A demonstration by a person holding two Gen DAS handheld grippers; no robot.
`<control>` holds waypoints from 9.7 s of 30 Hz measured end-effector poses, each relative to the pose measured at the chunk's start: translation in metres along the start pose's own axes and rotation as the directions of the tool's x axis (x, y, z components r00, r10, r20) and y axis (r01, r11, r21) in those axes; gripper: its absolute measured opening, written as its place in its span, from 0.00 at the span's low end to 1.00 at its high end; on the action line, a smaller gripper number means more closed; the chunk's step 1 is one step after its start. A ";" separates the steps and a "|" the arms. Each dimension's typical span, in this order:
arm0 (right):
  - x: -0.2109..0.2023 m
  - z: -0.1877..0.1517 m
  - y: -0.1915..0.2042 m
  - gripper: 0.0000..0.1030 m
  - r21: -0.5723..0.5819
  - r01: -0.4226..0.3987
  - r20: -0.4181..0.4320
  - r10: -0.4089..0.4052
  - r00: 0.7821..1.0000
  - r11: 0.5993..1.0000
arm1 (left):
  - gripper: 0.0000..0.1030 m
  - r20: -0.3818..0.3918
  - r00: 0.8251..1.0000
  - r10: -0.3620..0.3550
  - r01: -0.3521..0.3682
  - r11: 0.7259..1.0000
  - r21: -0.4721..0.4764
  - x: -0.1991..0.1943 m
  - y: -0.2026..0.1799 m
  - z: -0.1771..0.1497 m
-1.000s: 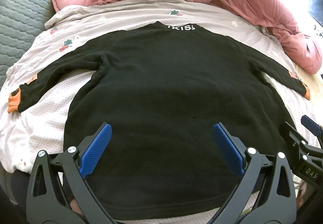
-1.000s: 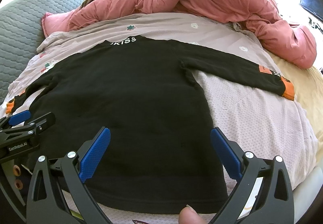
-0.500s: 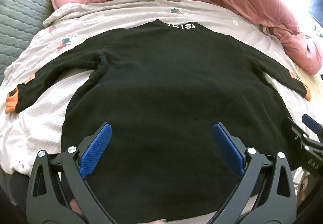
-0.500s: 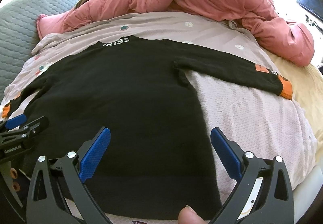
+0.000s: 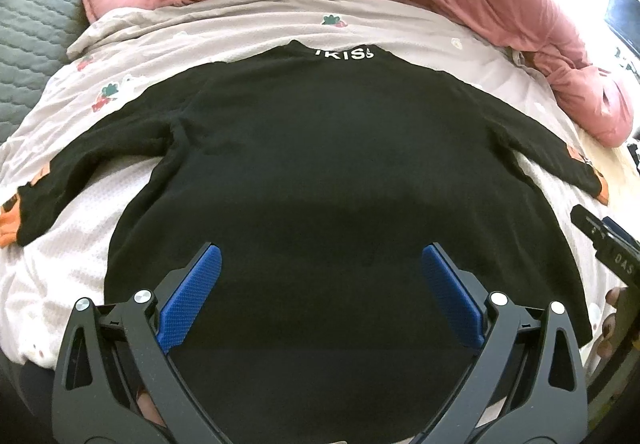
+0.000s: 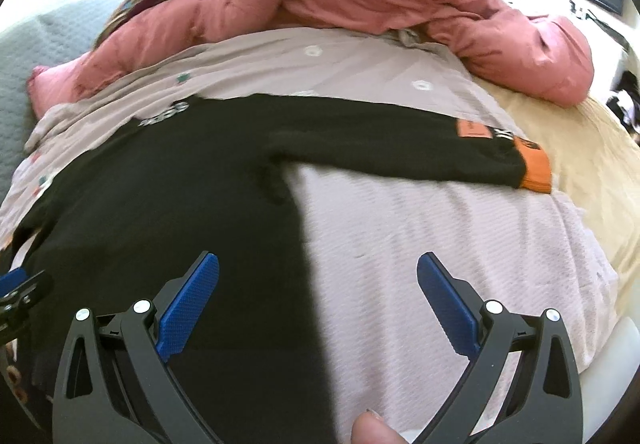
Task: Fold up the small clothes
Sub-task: 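Move the right tool to the orange sleeve cuff and grasp it, then lift the sleeve with the right tool and carry it across the body, then lay the cuff on the sweatshirt body and open the right tool, then move the left tool to the other orange cuff and grasp it, then carry the sleeve across the body with the left tool and release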
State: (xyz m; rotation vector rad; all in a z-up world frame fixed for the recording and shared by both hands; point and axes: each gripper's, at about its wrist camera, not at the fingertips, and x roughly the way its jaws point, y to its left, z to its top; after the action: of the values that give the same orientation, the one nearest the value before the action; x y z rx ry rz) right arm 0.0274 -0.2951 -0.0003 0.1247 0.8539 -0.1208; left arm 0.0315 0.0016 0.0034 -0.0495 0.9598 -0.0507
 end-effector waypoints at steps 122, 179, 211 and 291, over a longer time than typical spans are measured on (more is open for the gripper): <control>0.066 0.134 0.214 0.13 -0.210 -0.495 -0.131 0.478 0.869 0.843 | 0.91 0.124 0.983 -0.133 0.155 0.968 -0.195 0.066 0.098 0.083; 0.149 0.070 0.117 0.47 -0.256 -0.238 -0.238 0.177 0.955 0.937 | 0.34 0.006 0.997 -0.077 0.077 0.987 -0.141 0.097 0.108 0.073; 0.071 0.071 0.177 0.95 -0.328 -0.356 -0.137 0.328 0.935 0.875 | 0.91 0.145 0.982 0.122 -0.090 0.973 -0.212 -0.003 0.164 0.050; 0.069 0.056 0.222 0.95 -0.304 -0.492 -0.174 0.460 0.871 0.816 | 0.07 0.329 0.943 0.044 0.094 0.915 -0.392 -0.057 0.218 0.053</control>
State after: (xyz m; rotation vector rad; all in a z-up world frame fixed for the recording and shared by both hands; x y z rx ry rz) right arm 0.1489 -0.0886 -0.0026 0.0163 0.9009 0.5120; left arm 0.0470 0.2242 0.0668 -0.4412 0.6171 0.1306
